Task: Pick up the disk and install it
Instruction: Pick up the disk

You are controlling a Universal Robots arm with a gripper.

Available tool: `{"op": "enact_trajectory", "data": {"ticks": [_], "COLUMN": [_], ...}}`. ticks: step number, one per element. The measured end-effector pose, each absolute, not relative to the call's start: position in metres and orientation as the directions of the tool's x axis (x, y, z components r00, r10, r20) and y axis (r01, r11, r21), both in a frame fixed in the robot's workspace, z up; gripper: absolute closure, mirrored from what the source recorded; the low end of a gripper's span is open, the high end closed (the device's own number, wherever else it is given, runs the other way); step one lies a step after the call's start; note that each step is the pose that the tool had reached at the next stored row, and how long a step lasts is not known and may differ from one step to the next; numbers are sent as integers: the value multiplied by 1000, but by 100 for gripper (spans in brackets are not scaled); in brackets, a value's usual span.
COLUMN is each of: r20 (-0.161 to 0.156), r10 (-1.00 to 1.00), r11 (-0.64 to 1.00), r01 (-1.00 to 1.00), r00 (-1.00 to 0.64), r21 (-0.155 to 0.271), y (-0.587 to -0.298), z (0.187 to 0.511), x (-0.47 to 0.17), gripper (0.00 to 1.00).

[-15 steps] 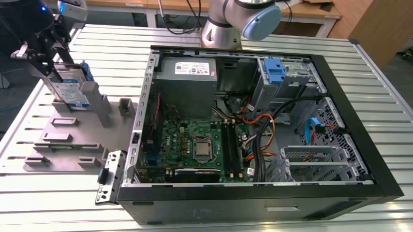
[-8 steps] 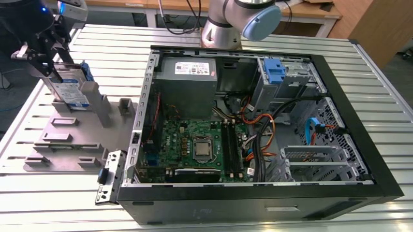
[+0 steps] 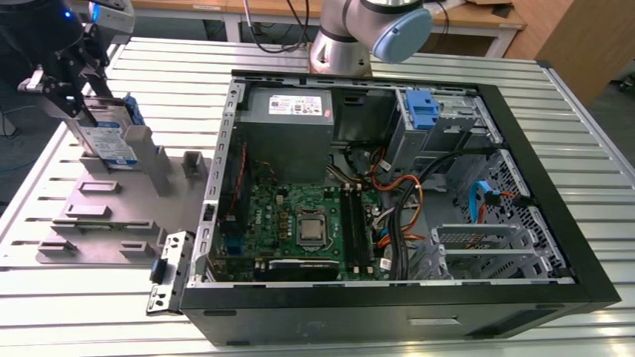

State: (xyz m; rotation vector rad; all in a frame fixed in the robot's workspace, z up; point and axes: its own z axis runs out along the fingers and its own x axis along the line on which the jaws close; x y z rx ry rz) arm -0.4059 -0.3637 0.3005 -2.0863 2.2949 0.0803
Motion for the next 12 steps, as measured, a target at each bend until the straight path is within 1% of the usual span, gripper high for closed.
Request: {"op": "enact_trajectory", "data": {"ticks": [1, 2, 3, 4, 5, 6, 12], "r20": [-64, -64, -64, -64, -64, -64, -64], "r10": [-993, -993, -993, -993, -993, -993, -993], "r11": [95, 95, 95, 95, 95, 95, 95], "r01": [-995, -995, -995, -995, -995, -995, -995], "r00": [-95, -95, -95, -95, -95, -95, -95], "r21": [12, 12, 12, 12, 12, 12, 12], "y": [-364, -364, -364, -364, -364, -364, -364], "z": [301, 300, 300, 300, 300, 300, 300], "x": [-406, -406, -406, -406, -406, -406, -406], "gripper": [37, 43, 43, 49, 49, 55, 55]}}
